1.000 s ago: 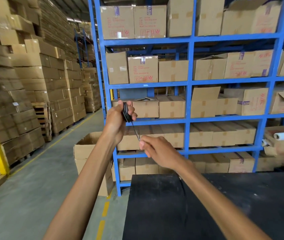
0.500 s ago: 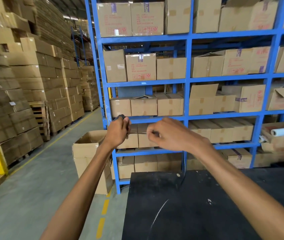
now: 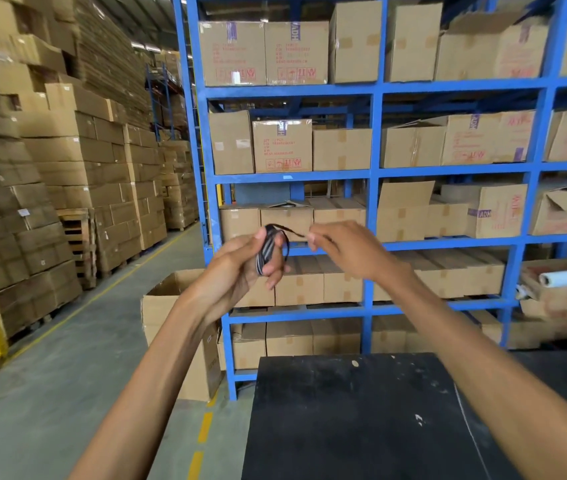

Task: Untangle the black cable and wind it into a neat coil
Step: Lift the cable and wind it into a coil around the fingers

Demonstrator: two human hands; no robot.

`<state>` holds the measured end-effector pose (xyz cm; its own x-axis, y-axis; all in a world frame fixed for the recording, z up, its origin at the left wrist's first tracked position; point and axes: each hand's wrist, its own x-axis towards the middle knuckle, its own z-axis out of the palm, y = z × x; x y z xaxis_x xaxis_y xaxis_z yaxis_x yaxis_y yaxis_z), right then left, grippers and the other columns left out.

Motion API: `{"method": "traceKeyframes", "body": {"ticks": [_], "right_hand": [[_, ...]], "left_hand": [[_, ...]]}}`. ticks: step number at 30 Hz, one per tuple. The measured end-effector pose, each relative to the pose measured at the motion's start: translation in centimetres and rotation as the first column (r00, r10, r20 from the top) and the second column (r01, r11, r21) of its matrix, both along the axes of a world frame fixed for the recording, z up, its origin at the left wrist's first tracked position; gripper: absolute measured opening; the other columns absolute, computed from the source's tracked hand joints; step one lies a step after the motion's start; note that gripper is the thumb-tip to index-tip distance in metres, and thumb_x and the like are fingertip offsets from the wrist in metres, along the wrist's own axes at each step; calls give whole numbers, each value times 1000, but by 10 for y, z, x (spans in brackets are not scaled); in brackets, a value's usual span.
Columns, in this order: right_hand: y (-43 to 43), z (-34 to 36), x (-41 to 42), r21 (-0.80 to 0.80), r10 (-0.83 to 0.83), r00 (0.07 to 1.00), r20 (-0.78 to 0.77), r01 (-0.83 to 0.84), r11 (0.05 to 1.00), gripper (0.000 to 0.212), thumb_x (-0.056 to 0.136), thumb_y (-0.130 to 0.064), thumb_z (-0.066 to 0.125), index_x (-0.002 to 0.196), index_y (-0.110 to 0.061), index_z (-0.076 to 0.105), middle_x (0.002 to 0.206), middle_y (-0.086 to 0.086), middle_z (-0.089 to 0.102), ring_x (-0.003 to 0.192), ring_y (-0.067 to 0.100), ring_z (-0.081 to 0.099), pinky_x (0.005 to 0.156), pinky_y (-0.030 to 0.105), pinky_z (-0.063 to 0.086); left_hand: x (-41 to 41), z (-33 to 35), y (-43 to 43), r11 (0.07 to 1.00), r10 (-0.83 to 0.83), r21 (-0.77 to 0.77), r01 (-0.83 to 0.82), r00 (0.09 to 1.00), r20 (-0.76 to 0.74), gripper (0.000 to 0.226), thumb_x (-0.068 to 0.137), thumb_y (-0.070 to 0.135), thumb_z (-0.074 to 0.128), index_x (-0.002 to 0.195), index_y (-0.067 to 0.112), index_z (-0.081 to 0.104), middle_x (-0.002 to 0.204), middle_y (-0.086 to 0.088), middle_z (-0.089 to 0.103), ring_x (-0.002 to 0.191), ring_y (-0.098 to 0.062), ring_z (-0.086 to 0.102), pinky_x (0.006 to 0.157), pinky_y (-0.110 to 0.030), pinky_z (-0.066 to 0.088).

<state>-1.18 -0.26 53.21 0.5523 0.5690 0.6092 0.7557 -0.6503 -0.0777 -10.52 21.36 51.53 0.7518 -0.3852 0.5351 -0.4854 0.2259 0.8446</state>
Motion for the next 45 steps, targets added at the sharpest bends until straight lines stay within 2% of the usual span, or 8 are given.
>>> {"method": "traceKeyframes", "body": {"ticks": [6,10,16,21,28,34,38,45], "right_hand": [[38,-73,-24,-125,104,979,-173,-126,984,30,110,-31,39,94,-23,64,66,-2,61,53,8,54,54,19,34],[40,-70,-44,-171,138,984,-113,-156,973,36,108,-42,43,84,-21,59,62,-3,56,56,14,52,55,27,39],[17,-18,-46,-182,83,996,31,-76,980,28,105,-37,50,88,-24,67,67,-7,62,61,9,57,59,26,43],[-8,14,-14,-125,3,995,100,10,992,30,107,-40,47,99,-26,72,83,-5,71,76,17,61,63,29,39],[-9,-31,27,-162,-77,997,-11,75,984,36,111,-40,32,117,-30,66,88,4,72,85,26,67,71,37,51],[17,-112,6,-176,19,982,-188,-52,983,27,110,-27,39,115,-32,65,58,-13,46,55,0,49,62,31,47],[29,-125,-23,-129,72,966,-249,-107,986,42,110,-44,30,98,-25,65,74,-6,65,70,10,62,70,36,52],[12,-88,-40,-229,46,996,-74,-62,971,38,108,-36,39,77,-20,53,69,-3,58,65,21,52,66,41,49]], "left_hand": [[26,15,19,916,318,-265,-301,948,25,29,109,17,33,102,4,58,93,-10,78,85,-20,77,92,-31,55],[55,-3,38,797,602,-55,-601,785,145,36,110,10,29,110,-18,53,118,-28,69,99,-21,76,96,-31,57],[72,-57,50,568,697,390,-724,676,240,31,109,12,37,101,-11,55,92,-22,76,86,-32,74,92,-51,55],[48,-66,38,797,410,473,-374,911,29,52,110,38,25,92,3,60,62,-16,58,60,-19,58,69,-19,49],[13,-48,11,907,54,420,-32,998,-41,43,108,44,35,93,12,59,65,-11,48,57,-25,49,77,-35,51],[35,-32,6,991,116,-71,-116,993,-14,35,109,29,34,100,7,59,75,-9,69,72,-28,67,92,-38,53],[68,-43,5,896,439,-71,-439,898,-16,37,111,25,28,100,7,58,98,-15,78,91,-30,76,102,-45,50],[87,-93,8,554,697,391,-735,667,264,36,110,16,32,91,-2,56,75,-15,69,65,-22,65,76,-38,52]]}}
